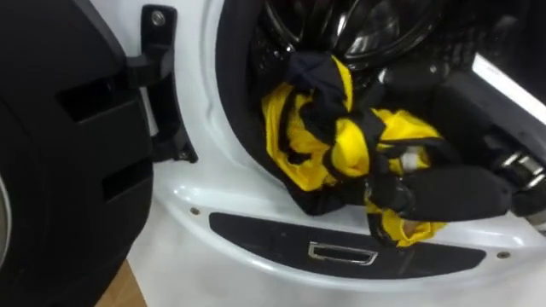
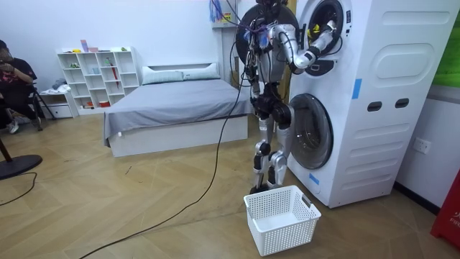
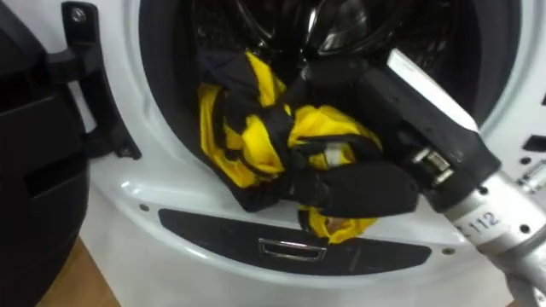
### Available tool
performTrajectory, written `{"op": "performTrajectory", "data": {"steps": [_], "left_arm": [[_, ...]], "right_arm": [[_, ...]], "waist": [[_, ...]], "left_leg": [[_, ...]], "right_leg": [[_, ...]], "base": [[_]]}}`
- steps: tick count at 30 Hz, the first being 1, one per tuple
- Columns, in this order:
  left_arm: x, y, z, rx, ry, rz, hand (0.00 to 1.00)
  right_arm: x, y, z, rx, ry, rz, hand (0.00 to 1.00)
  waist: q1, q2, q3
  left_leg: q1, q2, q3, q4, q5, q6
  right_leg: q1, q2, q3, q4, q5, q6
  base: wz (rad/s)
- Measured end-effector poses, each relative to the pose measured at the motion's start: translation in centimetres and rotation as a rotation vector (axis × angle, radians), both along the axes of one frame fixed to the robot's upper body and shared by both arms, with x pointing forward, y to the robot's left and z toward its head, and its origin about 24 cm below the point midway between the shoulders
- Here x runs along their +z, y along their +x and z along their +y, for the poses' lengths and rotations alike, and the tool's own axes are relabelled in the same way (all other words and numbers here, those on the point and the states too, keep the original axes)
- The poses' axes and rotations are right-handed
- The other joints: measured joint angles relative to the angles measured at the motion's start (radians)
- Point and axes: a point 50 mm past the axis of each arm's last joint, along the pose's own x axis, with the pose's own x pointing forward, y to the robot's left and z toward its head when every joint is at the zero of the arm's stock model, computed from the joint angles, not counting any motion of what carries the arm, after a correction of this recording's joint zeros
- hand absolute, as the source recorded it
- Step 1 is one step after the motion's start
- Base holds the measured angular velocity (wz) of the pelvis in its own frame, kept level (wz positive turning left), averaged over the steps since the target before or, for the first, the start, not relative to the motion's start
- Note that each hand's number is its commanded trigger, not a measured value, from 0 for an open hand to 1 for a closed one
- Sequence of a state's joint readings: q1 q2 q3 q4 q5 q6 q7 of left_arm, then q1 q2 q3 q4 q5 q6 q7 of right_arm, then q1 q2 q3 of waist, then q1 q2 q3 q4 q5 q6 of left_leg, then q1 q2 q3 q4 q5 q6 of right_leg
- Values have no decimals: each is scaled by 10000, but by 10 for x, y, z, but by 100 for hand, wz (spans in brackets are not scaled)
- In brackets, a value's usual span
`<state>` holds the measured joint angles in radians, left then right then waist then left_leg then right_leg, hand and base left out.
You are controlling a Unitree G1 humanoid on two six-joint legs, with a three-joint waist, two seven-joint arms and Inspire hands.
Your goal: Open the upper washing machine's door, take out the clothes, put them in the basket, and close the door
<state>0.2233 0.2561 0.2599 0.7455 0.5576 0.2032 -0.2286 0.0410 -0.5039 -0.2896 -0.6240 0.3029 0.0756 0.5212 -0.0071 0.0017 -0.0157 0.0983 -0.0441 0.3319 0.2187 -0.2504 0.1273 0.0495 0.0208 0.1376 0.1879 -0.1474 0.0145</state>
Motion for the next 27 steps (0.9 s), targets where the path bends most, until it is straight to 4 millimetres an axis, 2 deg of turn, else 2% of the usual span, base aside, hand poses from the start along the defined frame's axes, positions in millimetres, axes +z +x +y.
{"op": "performTrajectory", "data": {"steps": [3,4,5,6,7,8,9,10,11,12,13,14,15,16,17,18,19,21,23,24,25,26,27], "left_arm": [[1,-5,5,-132,320,223,0],[0,-10,5,-292,453,473,0],[-2,-16,5,-422,539,810,0],[-2,-16,5,-530,580,869,0],[2,-9,8,-686,745,655,0],[5,-1,10,-646,875,323,0],[4,-3,10,-622,888,352,0],[3,-9,10,-595,862,508,0],[2,-13,10,-559,839,615,0],[2,-13,10,-556,836,610,0],[2,-15,11,-553,837,559,0],[2,-16,11,-472,857,540,0],[2,-16,11,-466,845,538,0],[1,-15,9,-452,780,519,0],[-1,-16,5,-422,673,518,0],[-1,-16,4,-410,649,526,0],[-1,-16,4,-365,660,545,0],[0,-16,7,-208,747,554,0],[2,-11,11,-69,786,359,0],[3,-11,11,-30,765,333,0],[3,-10,12,9,771,299,0],[3,-11,12,29,788,303,0],[3,-11,12,58,756,296,0]], "right_arm": [[-1,-6,-14,-571,62,127,100],[-3,-7,-18,-816,70,263,100],[-5,-7,-21,-944,107,433,100],[-7,-7,-25,-1145,186,568,100],[-6,-13,-36,-1710,271,538,100],[0,-15,-43,-2042,350,227,100],[0,-14,-44,-2064,406,283,100],[-2,-14,-45,-2024,499,490,100],[-4,-15,-46,-2020,440,647,100],[-5,-16,-46,-2014,434,707,100],[-6,-16,-46,-1971,483,750,100],[-5,-17,-45,-1868,540,734,100],[-4,-17,-44,-1794,583,721,100],[0,-18,-43,-1630,575,619,100],[4,-19,-42,-1432,560,486,100],[7,-20,-41,-1345,517,399,100],[10,-21,-39,-1240,448,207,100],[13,-21,-38,-1137,417,92,100],[12,-21,-38,-1019,468,279,100],[11,-21,-38,-1017,493,385,100],[8,-21,-38,-1025,520,543,100],[7,-22,-39,-1045,493,662,100],[6,-22,-40,-1066,459,709,100]], "waist": [[-209,46,-68],[-176,95,-89],[98,-364,-92],[254,-529,-107],[132,-140,-224],[-55,-121,-145],[-35,-135,-152],[-33,-139,-145],[-108,-106,-131],[-108,-78,-126],[-119,30,-170],[-131,200,-203],[-145,269,-190],[-174,399,-174],[-154,540,-216],[-152,571,-223],[-153,516,-270],[-155,470,-280],[-230,251,-267],[-336,235,-261],[-461,251,-223],[-466,251,-223],[-486,283,-190]], "left_leg": [[50,83,805,79,-337,-616],[2,203,1142,480,-578,-1381],[-664,275,629,2193,-545,-2159],[-1223,355,-134,3094,-795,-1986],[-1950,1319,-1549,3122,-1463,-1918],[-2245,1714,-708,3338,-1669,-1574],[-2136,1727,-323,3229,-1586,-1368],[-1611,1713,590,2750,-1337,-916],[-1021,1687,1624,2209,-1250,-758],[-738,1644,2015,1945,-1239,-737],[-320,1551,2663,1417,-1208,-665],[-48,1521,3085,1047,-1192,-644],[88,1523,3348,876,-1160,-681],[359,1503,3935,567,-1057,-731],[556,1417,4412,307,-997,-813],[646,1339,4599,199,-979,-842],[761,1161,4776,125,-981,-857],[706,1078,4936,211,-961,-879],[450,1145,5176,439,-985,-862],[393,1228,5172,499,-998,-868],[283,1392,5260,550,-1084,-882],[279,1632,5843,529,-1099,-928],[340,1747,6113,510,-1093,-981]], "right_leg": [[-582,287,563,44,290,54],[-718,461,758,64,532,-20],[-879,112,1597,420,583,12],[-1021,71,2272,605,565,38],[-1581,449,2199,1195,484,141],[-2028,498,2026,1619,190,496],[-2147,446,1853,1583,266,537],[-2256,462,1419,1368,821,529],[-2238,574,1133,1191,1157,435],[-2254,662,1061,1229,1266,365],[-2282,835,1047,1283,1406,259],[-2417,1032,951,1758,1276,169],[-2514,1123,760,2100,1057,100],[-2701,1213,439,2696,721,75],[-2747,1263,228,3194,558,69],[-2742,1267,201,3295,462,12],[-2731,1210,158,3225,249,-200],[-2567,1286,766,2588,241,-238],[-2470,1430,1633,1898,384,-226],[-2409,1464,1697,1662,515,-199],[-2334,1550,1766,1274,639,-114],[-2314,1537,1338,1293,616,-118],[-2424,1441,894,1634,454,-170]], "base": [[36],[-14],[-32],[-16],[28],[31],[-14],[-42],[-39],[-27],[-33],[-33],[-18],[-11],[-8],[-15],[-27],[-40],[-34],[-12],[-11],[-14],[-4]]}}
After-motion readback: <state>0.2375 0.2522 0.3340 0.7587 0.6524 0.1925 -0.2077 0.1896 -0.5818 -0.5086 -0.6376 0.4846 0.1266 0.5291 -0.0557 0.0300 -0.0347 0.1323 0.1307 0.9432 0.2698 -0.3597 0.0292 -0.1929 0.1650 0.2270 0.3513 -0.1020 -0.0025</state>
